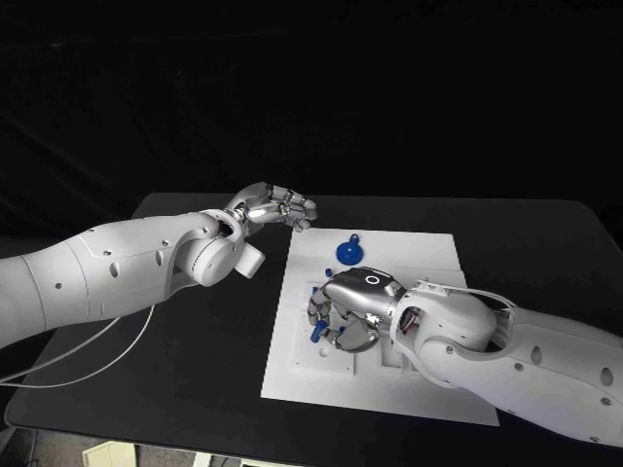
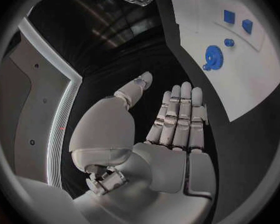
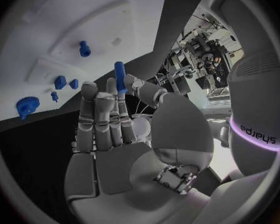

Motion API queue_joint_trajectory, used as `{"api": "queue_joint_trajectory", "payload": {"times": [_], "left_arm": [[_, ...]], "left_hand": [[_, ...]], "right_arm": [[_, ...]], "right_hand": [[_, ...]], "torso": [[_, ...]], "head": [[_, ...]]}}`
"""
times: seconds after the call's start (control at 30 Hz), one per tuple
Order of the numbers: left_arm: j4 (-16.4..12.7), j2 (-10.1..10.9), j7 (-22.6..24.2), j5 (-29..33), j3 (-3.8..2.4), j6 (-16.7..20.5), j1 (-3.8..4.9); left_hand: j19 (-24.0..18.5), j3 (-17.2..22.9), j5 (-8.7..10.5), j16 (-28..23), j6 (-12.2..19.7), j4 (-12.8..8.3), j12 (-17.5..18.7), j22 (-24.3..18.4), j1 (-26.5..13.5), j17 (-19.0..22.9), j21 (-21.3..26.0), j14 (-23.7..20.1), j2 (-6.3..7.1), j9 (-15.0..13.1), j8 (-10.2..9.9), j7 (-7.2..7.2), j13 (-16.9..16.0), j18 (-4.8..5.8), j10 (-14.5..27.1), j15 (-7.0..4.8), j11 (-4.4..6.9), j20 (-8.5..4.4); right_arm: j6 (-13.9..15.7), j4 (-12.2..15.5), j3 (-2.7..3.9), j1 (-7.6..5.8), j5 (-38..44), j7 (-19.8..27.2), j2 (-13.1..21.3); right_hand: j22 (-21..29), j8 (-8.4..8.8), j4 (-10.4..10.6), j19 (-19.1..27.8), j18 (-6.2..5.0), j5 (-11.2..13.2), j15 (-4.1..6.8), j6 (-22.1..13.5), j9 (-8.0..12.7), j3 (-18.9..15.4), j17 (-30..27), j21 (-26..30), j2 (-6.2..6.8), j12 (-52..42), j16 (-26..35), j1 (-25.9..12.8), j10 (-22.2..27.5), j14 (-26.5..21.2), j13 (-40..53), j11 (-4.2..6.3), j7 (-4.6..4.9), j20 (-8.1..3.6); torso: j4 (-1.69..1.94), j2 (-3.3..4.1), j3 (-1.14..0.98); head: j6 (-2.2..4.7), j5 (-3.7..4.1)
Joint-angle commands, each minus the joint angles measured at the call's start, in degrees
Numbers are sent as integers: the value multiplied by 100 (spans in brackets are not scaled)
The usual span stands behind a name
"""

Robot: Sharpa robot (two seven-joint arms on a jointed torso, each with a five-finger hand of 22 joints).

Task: Assemble the parts on the task board

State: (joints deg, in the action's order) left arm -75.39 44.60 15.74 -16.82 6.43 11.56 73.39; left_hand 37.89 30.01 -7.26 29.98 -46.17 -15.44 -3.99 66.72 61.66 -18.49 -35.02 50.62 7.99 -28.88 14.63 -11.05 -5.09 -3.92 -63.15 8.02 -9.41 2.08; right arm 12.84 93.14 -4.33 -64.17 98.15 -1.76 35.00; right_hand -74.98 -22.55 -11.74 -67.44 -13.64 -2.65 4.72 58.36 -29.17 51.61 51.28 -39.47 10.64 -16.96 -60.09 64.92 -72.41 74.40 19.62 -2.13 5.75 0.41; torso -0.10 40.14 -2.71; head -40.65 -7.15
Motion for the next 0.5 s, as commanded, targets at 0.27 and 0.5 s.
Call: {"api": "queue_joint_trajectory", "payload": {"times": [0.27, 0.5], "left_arm": [[-13, 3, 21, -20, -3, -107, 6], [-9, 9, 18, -20, -3, -106, 6]], "left_hand": [[-30, -14, -11, -39, 45, 37, -7, 11, 11, -13, 27, -47, 1, 10, 31, 7, 8, -59, 40, 1, 7, 18], [-31, -15, -10, -42, 46, 38, -7, 12, 10, -16, 29, -48, 1, 10, 32, 7, 10, -58, 40, 1, 7, 18]], "right_arm": [[-227, -77, -99, 52, 360, 13, -50], [-278, -104, -118, 77, 365, 5, -70]], "right_hand": [[-110, -24, -51, -10, -136, -14, 44, 40, -196, -4, 10, -43, -66, -17, -22, 8, -109, -17, 13, 96, 11, -27], [-110, -23, -60, -11, -136, -14, 44, 40, -203, -5, 12, -47, -73, -18, -23, 0, -109, -15, 20, 97, 11, -27]], "torso": [[-10, 1, -9], [-7, 1, -9]], "head": [[-72, -52], [-97, -54]]}}
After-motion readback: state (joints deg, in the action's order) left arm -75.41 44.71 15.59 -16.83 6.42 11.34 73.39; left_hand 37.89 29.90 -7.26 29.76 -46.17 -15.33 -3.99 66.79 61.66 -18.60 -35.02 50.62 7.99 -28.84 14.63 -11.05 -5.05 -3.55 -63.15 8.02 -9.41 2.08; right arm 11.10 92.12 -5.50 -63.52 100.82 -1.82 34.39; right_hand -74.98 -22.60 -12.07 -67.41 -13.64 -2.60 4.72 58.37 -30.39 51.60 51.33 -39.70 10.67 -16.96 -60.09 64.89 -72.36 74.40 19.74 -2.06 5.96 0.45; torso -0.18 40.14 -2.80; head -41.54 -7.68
